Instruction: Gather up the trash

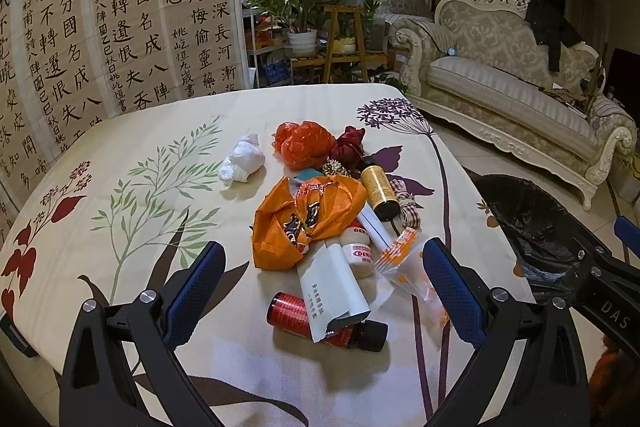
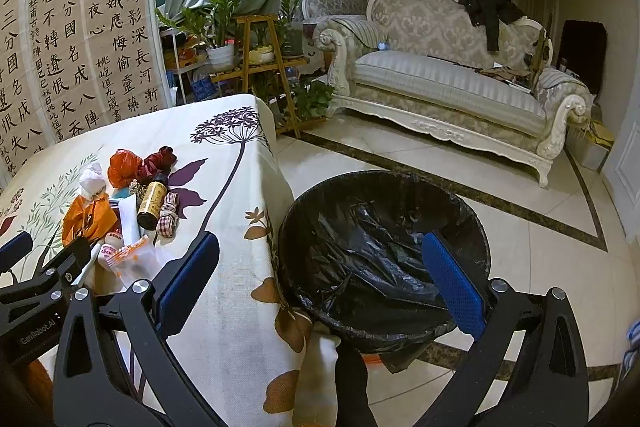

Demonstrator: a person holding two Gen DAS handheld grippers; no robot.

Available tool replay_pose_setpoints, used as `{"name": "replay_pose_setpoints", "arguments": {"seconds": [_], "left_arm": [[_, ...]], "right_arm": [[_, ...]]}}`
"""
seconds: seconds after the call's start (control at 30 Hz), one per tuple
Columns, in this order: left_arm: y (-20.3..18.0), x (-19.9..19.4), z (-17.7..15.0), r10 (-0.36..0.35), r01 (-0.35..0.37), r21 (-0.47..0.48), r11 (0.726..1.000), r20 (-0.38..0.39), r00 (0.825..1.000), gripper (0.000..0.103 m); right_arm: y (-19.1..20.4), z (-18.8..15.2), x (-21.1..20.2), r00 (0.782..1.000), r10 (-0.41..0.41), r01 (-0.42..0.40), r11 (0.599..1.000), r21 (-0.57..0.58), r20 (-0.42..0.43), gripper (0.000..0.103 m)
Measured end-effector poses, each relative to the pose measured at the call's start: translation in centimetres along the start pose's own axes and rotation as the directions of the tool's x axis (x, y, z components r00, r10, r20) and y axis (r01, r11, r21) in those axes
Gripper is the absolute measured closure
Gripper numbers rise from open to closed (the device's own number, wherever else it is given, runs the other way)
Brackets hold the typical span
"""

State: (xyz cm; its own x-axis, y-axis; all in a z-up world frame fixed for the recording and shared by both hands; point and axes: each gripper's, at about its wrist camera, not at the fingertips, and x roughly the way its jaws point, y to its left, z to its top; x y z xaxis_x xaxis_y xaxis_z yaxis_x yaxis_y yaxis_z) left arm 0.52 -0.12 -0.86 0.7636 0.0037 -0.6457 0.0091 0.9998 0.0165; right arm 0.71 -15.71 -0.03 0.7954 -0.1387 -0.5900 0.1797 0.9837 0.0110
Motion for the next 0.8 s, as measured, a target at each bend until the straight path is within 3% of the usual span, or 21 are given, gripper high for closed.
{"name": "replay_pose_setpoints", "arguments": {"seconds": [0.8], "left_arm": [[0.19,-0.09,0.02,-0.005,0.005,-0.001,1.000,-0.006,1.000,0.007]], "right_arm": [[0.62,-0.43,0.45,1.000,0.011,-0.011,1.000,0.003,-0.013,0.004]]}}
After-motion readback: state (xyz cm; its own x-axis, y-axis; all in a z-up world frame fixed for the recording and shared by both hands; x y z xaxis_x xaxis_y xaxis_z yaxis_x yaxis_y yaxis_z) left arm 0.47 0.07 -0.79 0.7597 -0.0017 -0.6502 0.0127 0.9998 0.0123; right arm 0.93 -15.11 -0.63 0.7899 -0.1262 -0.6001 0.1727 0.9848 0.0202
